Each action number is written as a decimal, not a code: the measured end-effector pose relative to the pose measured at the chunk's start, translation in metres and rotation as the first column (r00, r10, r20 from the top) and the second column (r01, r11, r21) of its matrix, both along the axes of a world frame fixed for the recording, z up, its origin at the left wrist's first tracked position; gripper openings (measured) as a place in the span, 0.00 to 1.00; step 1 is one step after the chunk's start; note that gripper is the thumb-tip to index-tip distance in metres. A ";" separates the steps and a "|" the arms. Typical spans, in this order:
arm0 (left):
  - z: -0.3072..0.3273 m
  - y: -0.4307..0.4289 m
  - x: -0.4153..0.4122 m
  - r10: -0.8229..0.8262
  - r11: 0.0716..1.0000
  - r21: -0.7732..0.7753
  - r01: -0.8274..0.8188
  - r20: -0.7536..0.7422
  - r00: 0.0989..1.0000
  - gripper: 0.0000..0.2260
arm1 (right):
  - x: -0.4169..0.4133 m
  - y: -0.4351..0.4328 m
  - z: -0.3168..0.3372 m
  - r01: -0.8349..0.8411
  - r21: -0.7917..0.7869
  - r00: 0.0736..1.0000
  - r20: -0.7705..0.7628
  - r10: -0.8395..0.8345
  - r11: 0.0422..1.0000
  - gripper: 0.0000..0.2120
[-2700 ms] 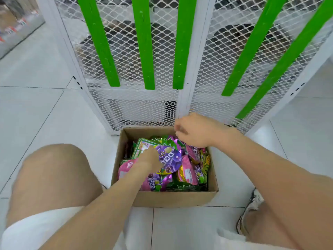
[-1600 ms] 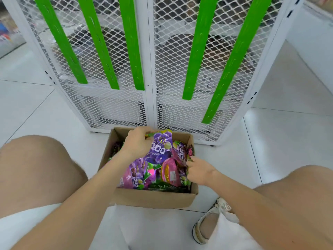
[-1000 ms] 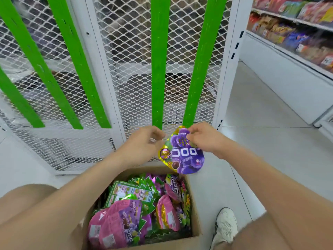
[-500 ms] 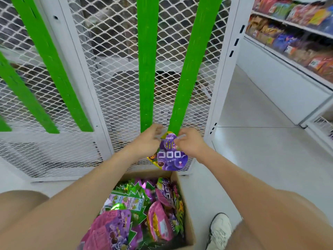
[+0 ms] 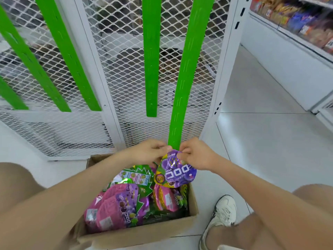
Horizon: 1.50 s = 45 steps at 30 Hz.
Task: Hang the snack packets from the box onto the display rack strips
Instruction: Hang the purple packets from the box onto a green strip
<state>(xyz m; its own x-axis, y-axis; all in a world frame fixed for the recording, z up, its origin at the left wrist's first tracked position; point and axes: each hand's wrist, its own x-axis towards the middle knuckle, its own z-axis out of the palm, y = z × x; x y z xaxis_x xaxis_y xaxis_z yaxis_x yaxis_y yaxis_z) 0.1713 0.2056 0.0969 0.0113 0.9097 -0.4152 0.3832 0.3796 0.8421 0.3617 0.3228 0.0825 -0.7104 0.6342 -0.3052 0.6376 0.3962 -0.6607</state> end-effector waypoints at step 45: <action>-0.050 -0.038 0.018 0.304 0.912 -0.378 -0.158 0.367 0.879 0.18 | 0.009 -0.068 -0.035 0.097 0.074 0.995 -0.019 -0.096 0.993 0.24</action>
<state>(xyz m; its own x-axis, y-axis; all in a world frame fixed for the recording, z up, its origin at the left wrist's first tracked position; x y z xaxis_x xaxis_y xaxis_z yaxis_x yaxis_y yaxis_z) 0.1891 0.1676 0.0468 0.0526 0.7197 -0.6923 -0.1017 0.6936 0.7132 0.3707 0.2551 0.0478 -0.6491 0.7205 -0.2439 0.6651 0.3820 -0.6417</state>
